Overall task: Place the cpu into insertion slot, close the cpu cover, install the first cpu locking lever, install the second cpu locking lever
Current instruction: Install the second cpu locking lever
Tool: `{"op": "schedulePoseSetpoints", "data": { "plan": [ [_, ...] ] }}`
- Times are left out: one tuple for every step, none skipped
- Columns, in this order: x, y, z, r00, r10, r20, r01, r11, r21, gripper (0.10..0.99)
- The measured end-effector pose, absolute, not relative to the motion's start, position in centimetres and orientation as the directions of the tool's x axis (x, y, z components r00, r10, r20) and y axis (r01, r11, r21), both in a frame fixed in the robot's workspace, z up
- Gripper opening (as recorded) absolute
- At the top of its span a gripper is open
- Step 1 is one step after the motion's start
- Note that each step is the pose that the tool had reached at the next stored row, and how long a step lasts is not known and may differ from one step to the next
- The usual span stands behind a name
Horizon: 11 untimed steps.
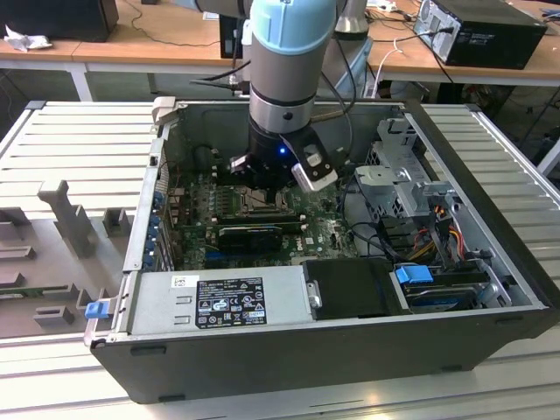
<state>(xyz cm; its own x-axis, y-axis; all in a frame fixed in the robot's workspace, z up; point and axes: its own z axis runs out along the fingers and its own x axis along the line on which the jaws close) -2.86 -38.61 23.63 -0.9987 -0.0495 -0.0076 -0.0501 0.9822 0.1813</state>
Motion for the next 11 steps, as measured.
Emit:
{"op": "schedulePoseSetpoints", "data": {
  "plan": [
    [-3.1, -38.6, 23.5, -0.999, -0.049, -0.008, -0.05, 0.982, 0.182, 0.106],
    [-3.3, -38.7, 23.5, -0.999, -0.05, -0.008, -0.05, 0.982, 0.182, 0.106],
    [-4.2, -38.7, 23.3, -0.999, -0.05, -0.008, -0.05, 0.982, 0.182, 0.106],
    [-5.3, -38.7, 22.9, -0.999, -0.05, -0.008, -0.05, 0.982, 0.182, 0.106],
    [-5.7, -38.7, 22.5, -0.999, -0.051, -0.008, -0.051, 0.982, 0.182, 0.106],
    [-5.9, -38.7, 22.2, -0.999, -0.051, -0.008, -0.052, 0.982, 0.182, 0.106],
    [-6.0, -38.7, 22.0, -0.999, -0.052, -0.007, -0.053, 0.982, 0.182, 0.106],
    [-6.0, -38.7, 21.8, -0.999, -0.053, -0.007, -0.054, 0.982, 0.182, 0.106],
    [-6.1, -38.7, 21.6, -0.998, -0.056, -0.007, -0.056, 0.982, 0.182, 0.106],
    [-6.1, -38.7, 21.4, -0.998, -0.059, -0.007, -0.059, 0.982, 0.182, 0.106],
    [-6.1, -38.8, 21.2, -0.998, -0.062, -0.008, -0.063, 0.98, 0.189, 0.106]
  ]
}}
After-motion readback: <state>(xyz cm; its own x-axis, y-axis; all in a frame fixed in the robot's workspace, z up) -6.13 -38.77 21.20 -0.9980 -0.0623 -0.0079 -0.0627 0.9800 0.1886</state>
